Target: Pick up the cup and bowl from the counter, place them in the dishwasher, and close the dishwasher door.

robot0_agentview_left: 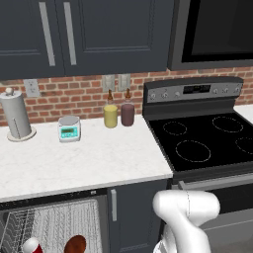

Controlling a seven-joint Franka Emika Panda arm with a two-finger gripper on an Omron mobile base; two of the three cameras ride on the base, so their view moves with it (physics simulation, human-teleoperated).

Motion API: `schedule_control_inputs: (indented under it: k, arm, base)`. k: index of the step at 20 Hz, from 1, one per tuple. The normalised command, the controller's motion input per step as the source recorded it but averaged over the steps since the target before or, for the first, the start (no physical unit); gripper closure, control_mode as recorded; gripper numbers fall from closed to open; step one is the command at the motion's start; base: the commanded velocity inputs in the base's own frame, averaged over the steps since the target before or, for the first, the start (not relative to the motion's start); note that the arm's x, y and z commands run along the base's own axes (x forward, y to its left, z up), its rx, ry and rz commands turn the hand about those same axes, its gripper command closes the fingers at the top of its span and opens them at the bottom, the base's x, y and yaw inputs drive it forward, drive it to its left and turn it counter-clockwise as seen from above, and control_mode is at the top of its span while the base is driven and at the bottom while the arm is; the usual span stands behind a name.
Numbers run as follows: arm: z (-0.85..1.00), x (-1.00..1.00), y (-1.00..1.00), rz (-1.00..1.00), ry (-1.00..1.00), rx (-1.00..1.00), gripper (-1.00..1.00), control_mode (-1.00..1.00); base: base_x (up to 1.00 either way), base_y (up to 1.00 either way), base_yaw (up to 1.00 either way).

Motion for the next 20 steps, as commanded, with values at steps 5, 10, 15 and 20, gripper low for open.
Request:
schedule_control_inputs:
  k: [5,10,15,20]
  arm:
    - [-1.00,1.00,-0.91,-0.02,-0.38,-0.27,-1.00,-1.00]
    - [-0.90,1.00,-0.86,0.00,-0.38,-0.26,-1.00,-1.00]
    - [-0.54,1.00,-0.71,0.00,-0.47,-0.16,-1.00,-1.00]
    - [-0.40,1.00,-0.45,0.00,-0.57,0.00,-1.00,-1.00]
  base:
    - [0.00,0.00,0.00]
    - [0.00,0.00,0.00]
    - [0.00,0.00,0.00]
    - [0.00,0.00,0.00]
